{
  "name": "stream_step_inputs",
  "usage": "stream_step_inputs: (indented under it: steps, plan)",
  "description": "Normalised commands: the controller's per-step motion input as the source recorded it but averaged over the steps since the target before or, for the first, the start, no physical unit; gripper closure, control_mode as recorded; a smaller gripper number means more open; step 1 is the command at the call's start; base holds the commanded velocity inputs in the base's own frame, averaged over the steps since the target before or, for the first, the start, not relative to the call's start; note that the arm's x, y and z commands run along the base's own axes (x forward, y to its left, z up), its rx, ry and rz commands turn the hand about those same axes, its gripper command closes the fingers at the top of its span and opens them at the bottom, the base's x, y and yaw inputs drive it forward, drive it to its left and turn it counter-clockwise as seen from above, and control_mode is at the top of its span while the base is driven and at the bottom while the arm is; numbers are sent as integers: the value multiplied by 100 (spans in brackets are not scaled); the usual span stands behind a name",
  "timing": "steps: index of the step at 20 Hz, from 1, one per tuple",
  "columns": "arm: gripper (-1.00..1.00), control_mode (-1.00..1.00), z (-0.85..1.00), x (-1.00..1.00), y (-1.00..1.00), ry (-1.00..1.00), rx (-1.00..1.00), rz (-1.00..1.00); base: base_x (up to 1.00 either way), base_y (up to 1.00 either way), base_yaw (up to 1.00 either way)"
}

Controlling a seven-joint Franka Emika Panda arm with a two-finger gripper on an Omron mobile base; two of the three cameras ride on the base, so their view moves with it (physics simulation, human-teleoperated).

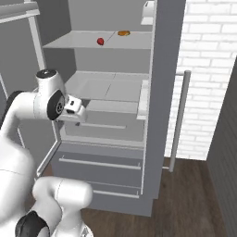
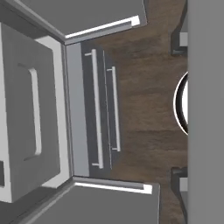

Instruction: Take the strawberry from the fridge and place it on top of the pancake, located on the dining counter.

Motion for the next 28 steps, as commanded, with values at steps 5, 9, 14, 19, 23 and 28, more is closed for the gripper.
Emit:
stream_step_inputs:
  steps: [5, 9, 14, 19, 23, 28]
  plan:
    - [-100, -100, 19, -62, 0, -6, 0, 16, 0, 0, 0]
    - [-100, -100, -3, -58, -1, 0, 0, 3, 0, 0, 0]
    - [-100, -100, -4, -12, -36, 0, -1, -4, 0, 0, 0]
    - [-100, -100, -17, 0, -72, 1, -9, -6, 0, 0, 0]
    - [-100, -100, -15, 0, -7, 3, -2, -2, 0, 0, 0]
    - [-100, -100, 0, 3, 0, 0, 0, 0, 0, 0, 0]
